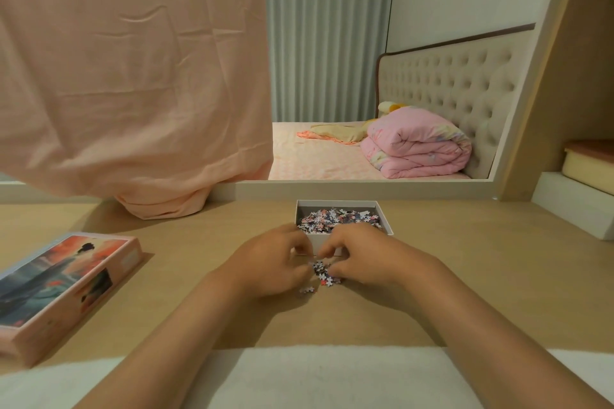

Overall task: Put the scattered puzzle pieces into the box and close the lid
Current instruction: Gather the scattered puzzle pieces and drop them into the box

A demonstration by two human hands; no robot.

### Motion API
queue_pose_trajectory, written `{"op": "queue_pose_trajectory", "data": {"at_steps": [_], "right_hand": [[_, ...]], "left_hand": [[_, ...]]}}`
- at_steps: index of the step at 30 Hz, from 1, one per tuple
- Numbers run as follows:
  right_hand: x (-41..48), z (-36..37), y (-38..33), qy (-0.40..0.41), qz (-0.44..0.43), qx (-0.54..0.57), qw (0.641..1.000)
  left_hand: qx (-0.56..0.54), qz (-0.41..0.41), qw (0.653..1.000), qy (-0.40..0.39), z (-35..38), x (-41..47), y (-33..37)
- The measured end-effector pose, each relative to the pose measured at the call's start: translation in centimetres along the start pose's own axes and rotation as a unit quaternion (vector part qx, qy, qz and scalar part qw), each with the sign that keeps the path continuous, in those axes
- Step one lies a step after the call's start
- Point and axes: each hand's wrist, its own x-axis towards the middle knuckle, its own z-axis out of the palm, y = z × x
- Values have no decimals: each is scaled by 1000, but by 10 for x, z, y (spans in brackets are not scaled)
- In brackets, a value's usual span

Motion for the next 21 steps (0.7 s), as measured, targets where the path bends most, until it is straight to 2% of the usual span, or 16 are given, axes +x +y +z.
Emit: {"op": "queue_pose_trajectory", "data": {"at_steps": [3,5,8,12,21], "right_hand": [[0,6,1,-48,-3,-41,998],[1,10,2,-72,4,-58,996],[4,16,7,-85,26,-81,993],[7,21,7,-48,40,-22,998],[9,23,2,-8,81,32,996]], "left_hand": [[33,-8,994,-105,7,-5,-5],[46,-3,991,-126,9,-4,-4],[29,4,992,-121,13,-2,-2],[-22,21,996,-84,16,-2,2],[-56,16,998,-38,14,0,10]]}}
